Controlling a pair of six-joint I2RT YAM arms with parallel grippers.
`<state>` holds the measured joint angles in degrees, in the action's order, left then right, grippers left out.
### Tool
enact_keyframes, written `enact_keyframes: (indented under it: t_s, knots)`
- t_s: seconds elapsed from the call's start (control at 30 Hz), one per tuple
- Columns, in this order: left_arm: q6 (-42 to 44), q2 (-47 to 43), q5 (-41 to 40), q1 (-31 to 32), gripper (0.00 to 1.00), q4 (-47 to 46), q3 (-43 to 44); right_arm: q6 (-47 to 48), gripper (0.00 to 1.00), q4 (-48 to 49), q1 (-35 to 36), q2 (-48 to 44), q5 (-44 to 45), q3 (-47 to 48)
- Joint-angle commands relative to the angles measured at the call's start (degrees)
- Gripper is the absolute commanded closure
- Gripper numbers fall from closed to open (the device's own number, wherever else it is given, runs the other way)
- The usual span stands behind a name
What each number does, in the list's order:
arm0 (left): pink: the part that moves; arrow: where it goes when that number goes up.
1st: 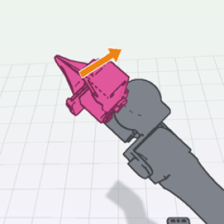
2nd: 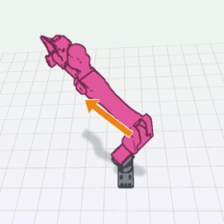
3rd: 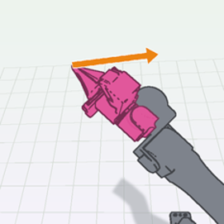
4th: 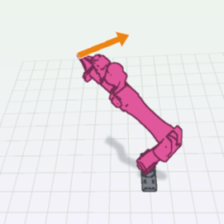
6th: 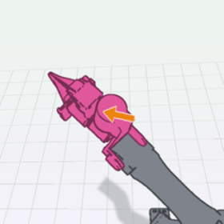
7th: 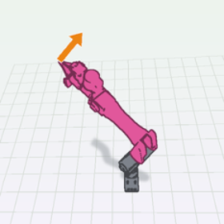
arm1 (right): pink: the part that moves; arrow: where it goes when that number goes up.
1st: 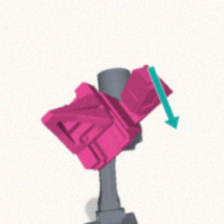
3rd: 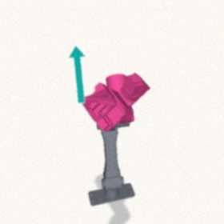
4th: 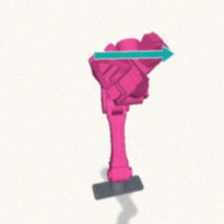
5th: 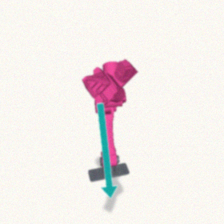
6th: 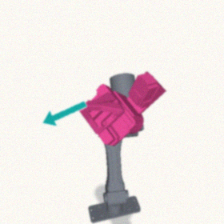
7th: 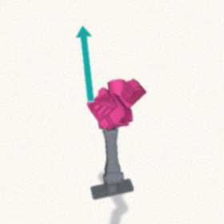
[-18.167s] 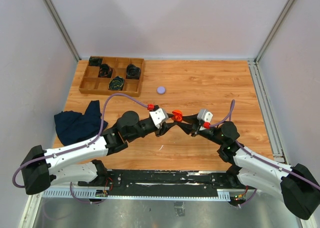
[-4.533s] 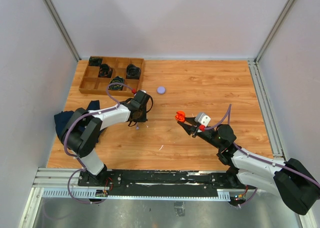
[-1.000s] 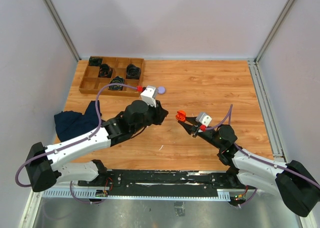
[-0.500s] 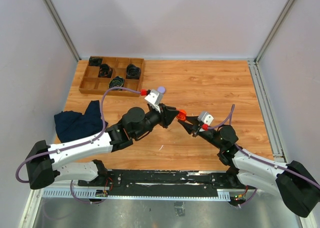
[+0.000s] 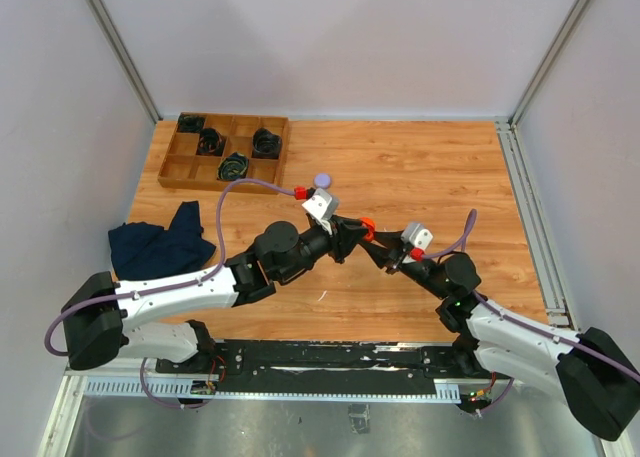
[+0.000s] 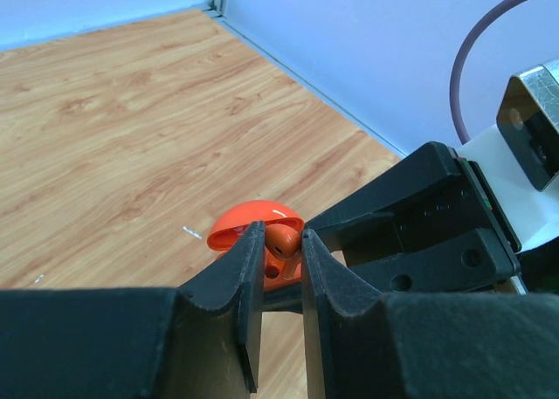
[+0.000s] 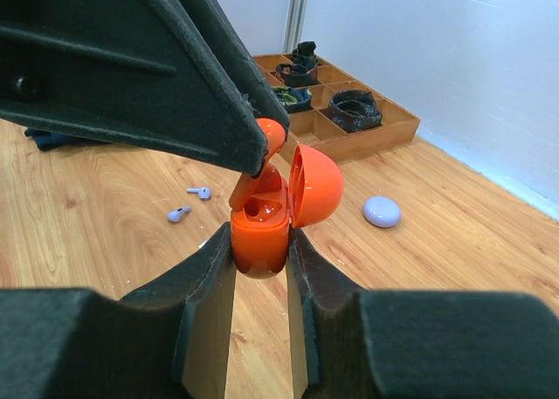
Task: Insert the wireless bluetooth earbuds into the charging case
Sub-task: Place the earbud in the charging case.
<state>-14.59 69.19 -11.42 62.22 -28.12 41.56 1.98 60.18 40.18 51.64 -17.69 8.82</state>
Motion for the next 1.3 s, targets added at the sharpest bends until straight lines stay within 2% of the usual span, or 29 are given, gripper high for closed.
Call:
enact_keyframes:
  t_s: [0.0, 0.77, 1.13, 1.27]
  knots:
    - [1.76, 0.33, -1.09, 0.83, 0.86, -3.98, -0.72, -0.75, 0.91, 3.1, 0.86, -1.56, 0.9, 0.7]
    - [0.66, -0.54, -2.45, 1.35, 0.86, -4.22, -3.23, 0.04, 0.91, 2.48, 0.86, -3.32, 1.61, 0.15]
    - [-2.34, -0.33, -1.15, 1.52, 0.78, -3.75, -3.19, 0.08, 0.91, 2.49, 0.84, -3.12, 1.61, 0.08]
    - [-4.53, -0.17, -2.46, 1.57, 0.77, -1.02, -2.55, 0.09, 0.91, 2.48, 0.84, -3.25, 1.69, 0.06]
